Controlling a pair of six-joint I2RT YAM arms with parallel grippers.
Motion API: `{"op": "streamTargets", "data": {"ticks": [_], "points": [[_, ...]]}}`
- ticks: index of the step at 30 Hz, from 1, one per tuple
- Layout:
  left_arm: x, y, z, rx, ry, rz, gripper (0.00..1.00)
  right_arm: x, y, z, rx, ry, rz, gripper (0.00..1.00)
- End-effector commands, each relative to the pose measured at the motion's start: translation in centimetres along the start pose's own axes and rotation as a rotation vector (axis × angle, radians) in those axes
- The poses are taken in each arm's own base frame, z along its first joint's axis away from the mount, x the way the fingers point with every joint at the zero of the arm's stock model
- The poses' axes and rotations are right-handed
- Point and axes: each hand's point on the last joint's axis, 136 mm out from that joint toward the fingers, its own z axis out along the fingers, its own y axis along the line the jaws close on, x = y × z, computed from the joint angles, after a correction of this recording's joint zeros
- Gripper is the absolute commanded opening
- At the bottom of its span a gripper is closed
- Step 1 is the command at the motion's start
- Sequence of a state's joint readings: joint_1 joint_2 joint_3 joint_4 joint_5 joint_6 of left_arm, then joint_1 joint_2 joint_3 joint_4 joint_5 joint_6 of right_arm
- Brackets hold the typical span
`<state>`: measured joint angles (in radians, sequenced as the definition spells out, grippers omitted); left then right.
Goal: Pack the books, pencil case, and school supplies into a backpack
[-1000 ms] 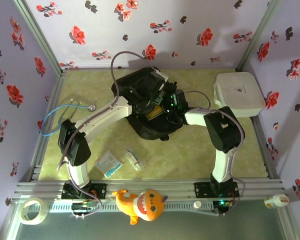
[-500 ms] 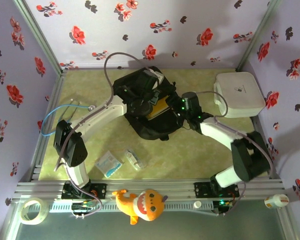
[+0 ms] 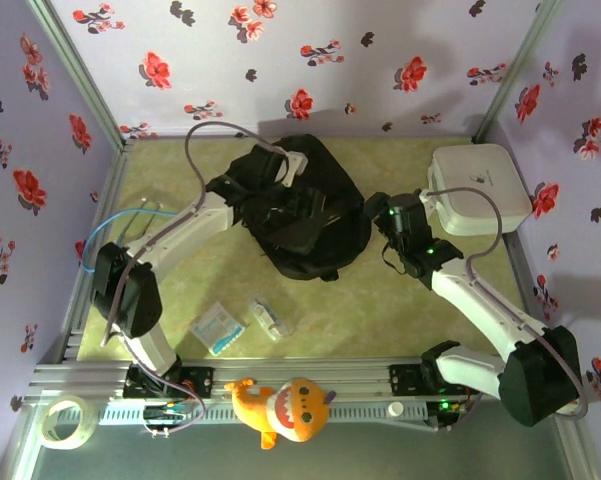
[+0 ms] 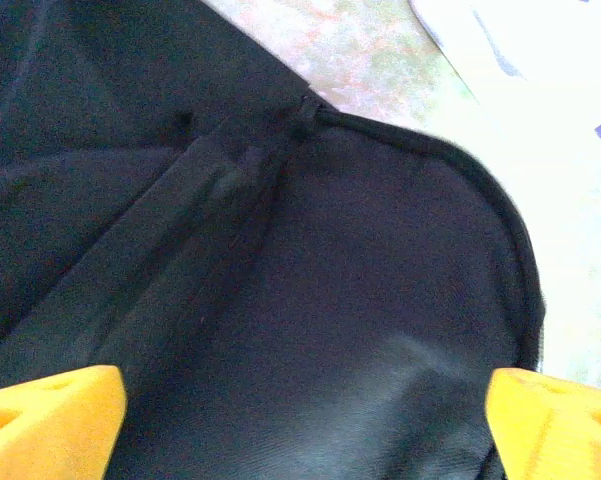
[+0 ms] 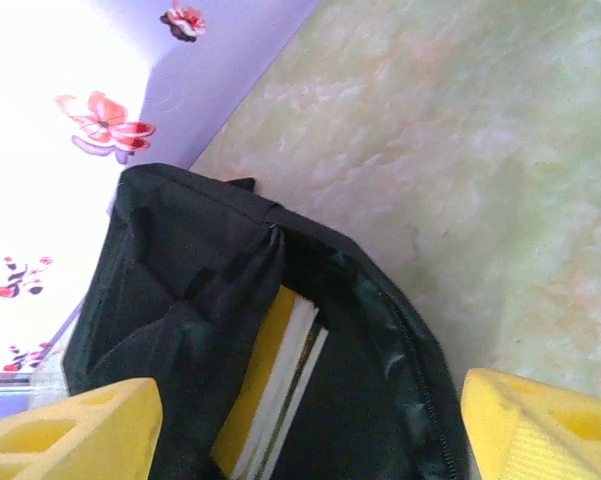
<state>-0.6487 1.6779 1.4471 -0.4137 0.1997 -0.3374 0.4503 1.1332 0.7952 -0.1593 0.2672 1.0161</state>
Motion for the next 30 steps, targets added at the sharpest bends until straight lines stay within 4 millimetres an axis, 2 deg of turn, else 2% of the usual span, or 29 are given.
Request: {"op": "streamTargets", "data": {"ticks": [1,3,6,9,11,16,20,30], "points": [[-1.4,1.4,-3.1,0.03,-0.106,-0.145,0.97,-1.9,0.1,-0.7,0.04,-0.057,-0.072,0.81],[-0.6,4.0,-4.0,-0.003,-0.127,-0.246,0.98,-2.0,0.4,-0.7,0.031,-0.052,-0.083,0.81],[2.0,8.1,-4.7,-0.056,-0.145,-0.415,0.98,-1.7,0.7,-0.4,0.018,-0.035,-0.093,0.82],[5.0,11.7,-4.5,-0.109,-0.13,-0.595,0.94,-1.2,0.7,0.1,0.02,-0.007,-0.094,0.82],[6.5,13.2,-4.0,-0.108,-0.112,-0.68,0.89,-0.8,0.8,0.5,0.02,0.01,-0.088,0.82],[8.7,14.8,-1.9,-0.059,-0.084,-0.799,0.82,0.0,1.0,1.0,0.005,0.046,-0.079,0.82],[9.5,15.7,0.2,-0.016,-0.039,-0.865,0.7,0.5,1.3,1.4,-0.007,0.071,-0.087,0.83],[7.6,17.3,4.5,0.077,-0.077,-0.977,0.42,2.1,1.0,2.4,-0.001,0.138,-0.082,0.85]]}}
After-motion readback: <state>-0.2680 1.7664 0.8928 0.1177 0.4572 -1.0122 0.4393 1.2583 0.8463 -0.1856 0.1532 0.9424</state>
